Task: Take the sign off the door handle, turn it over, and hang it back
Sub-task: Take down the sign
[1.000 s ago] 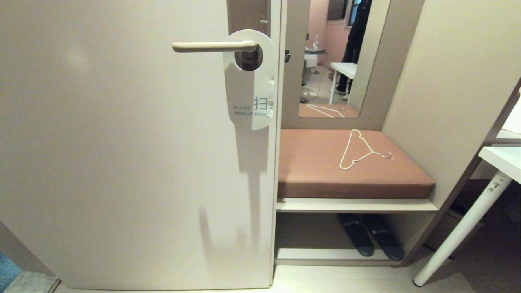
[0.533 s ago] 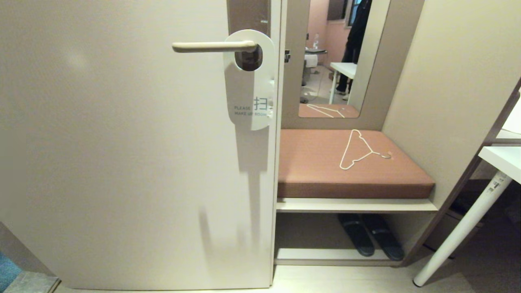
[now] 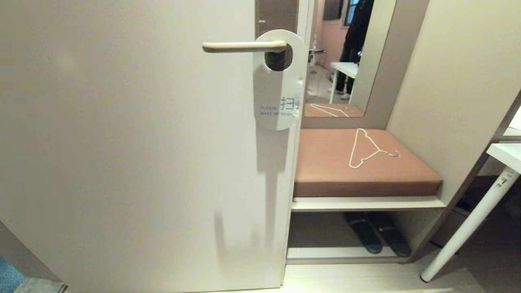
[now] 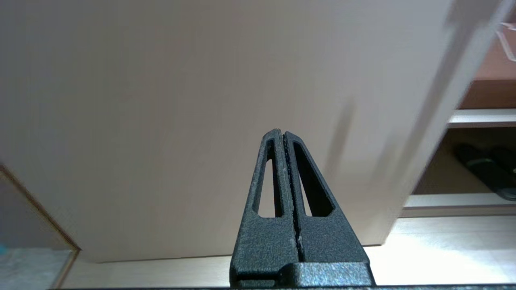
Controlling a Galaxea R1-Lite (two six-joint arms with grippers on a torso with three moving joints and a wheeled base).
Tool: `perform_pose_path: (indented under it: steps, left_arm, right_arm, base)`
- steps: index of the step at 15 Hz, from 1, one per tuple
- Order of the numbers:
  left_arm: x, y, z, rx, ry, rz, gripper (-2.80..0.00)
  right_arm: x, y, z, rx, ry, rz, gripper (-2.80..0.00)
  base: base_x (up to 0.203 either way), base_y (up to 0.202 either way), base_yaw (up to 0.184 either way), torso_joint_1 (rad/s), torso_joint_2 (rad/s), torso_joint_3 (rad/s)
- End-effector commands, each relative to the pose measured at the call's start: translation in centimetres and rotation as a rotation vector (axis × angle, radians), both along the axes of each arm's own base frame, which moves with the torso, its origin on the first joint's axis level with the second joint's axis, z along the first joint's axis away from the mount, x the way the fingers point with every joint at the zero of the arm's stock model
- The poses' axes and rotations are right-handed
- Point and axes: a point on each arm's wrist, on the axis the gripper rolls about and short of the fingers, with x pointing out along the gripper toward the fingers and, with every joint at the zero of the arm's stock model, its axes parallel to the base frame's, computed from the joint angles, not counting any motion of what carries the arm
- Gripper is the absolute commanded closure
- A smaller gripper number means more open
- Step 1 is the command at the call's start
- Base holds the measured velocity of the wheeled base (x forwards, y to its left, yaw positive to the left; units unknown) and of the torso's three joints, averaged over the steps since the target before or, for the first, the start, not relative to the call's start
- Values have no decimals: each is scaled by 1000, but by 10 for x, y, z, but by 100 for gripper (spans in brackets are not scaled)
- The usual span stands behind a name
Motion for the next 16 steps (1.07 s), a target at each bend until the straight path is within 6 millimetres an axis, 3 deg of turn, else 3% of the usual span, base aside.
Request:
perform_pose_path:
  steps: [1,5,16]
  left_arm:
    - [0,0,0,0,0,0,0]
    - [0,0,0,0,1,0,0]
    - [0,0,0,0,0,0,0]
  right_arm:
    - [0,0,0,-1,1,1,0]
    - [0,0,0,-1,1,1,0]
    - [0,0,0,-1,1,1,0]
  base:
    - [0,194,-4,4,1,2]
    - [0,159,-1,3,0,5]
    - [0,0,0,0,0,0]
